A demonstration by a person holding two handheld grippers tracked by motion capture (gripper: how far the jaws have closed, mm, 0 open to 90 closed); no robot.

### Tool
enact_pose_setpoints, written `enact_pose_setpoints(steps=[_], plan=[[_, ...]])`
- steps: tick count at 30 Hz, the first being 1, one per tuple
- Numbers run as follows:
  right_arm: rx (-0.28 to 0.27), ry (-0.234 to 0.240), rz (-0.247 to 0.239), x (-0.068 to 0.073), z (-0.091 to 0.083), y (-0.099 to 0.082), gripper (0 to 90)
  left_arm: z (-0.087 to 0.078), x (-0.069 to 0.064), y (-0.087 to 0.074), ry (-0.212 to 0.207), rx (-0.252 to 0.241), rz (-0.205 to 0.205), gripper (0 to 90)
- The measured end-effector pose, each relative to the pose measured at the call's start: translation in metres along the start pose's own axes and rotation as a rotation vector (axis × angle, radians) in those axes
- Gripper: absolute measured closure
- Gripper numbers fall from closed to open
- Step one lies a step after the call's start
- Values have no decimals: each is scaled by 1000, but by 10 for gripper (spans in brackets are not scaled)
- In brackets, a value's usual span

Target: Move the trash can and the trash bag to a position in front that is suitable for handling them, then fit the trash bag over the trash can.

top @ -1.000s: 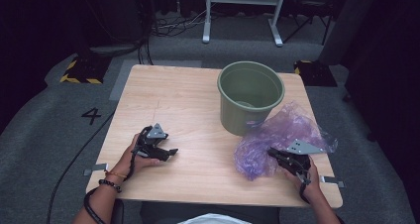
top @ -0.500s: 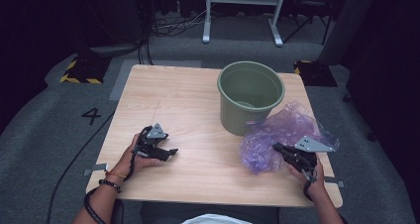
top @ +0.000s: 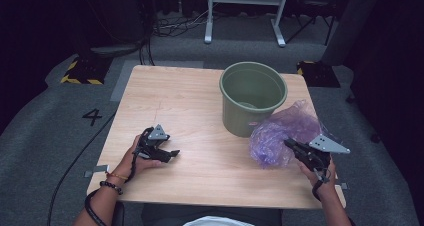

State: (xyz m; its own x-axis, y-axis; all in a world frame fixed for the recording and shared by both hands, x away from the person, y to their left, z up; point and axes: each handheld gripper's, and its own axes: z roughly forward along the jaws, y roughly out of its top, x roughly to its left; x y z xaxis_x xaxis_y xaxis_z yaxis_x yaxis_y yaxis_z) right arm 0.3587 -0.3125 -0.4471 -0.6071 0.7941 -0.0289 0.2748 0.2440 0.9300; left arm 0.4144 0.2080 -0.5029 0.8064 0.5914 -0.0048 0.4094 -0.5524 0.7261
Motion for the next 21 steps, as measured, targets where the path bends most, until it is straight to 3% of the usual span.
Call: enact_pose_setpoints(steps=[9,16,21], plan=[[-28,-11,-4,-2,-4,5,892,0,0,0,0,0,0,255],[-86,-47,7,-10,-17,15,893,0,0,0,0,0,-1,255],[-99,-59,14,-12,-22,16,893,0,1,0,-3,0,3,253]])
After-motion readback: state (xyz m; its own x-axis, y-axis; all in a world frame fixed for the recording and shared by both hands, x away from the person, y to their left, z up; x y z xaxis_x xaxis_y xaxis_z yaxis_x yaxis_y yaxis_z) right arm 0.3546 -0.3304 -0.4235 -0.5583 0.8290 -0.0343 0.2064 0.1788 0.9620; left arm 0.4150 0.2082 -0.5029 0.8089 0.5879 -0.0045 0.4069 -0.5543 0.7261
